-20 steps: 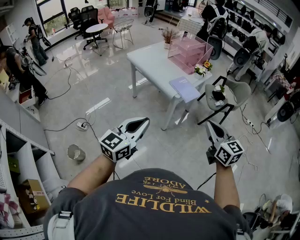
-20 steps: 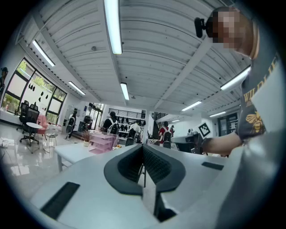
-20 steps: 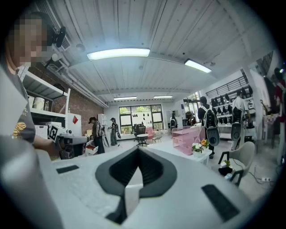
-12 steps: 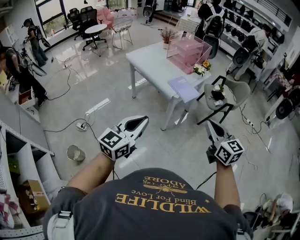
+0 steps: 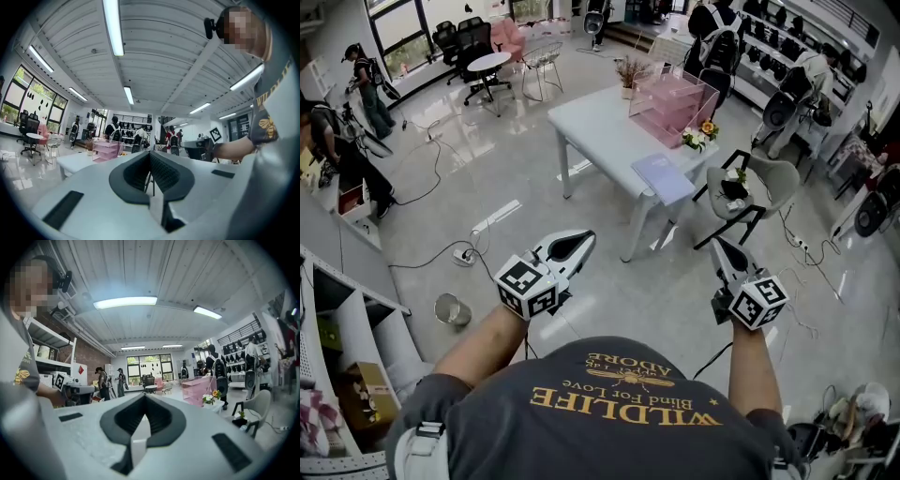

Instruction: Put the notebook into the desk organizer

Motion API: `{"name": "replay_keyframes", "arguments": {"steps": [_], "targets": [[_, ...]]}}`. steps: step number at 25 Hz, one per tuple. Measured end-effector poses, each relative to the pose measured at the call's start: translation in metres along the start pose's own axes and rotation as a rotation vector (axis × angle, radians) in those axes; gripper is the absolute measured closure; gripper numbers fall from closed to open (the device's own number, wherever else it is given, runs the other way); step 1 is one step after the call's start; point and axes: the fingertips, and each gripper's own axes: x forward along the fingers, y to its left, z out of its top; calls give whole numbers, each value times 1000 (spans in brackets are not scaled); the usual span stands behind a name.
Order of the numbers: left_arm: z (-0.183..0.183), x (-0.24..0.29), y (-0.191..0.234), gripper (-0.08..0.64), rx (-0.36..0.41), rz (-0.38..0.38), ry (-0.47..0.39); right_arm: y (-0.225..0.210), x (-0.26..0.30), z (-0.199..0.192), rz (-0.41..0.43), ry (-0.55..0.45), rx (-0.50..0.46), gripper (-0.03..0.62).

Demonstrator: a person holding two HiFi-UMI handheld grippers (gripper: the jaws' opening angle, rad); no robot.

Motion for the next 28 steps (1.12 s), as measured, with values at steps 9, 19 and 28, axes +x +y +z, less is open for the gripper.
{"name": "replay_keyframes", "arguments": {"steps": [9,19,28], "targets": [[8,28,-26,558,14,35,-6,-25,-12,12,96,3,41,239],[9,57,-46,558,10,90,-12,-63,-8,20,176,-18,37,239],[-2,89,47,558,-23,55,-19,-91,81,7,131,23,34,239]]}}
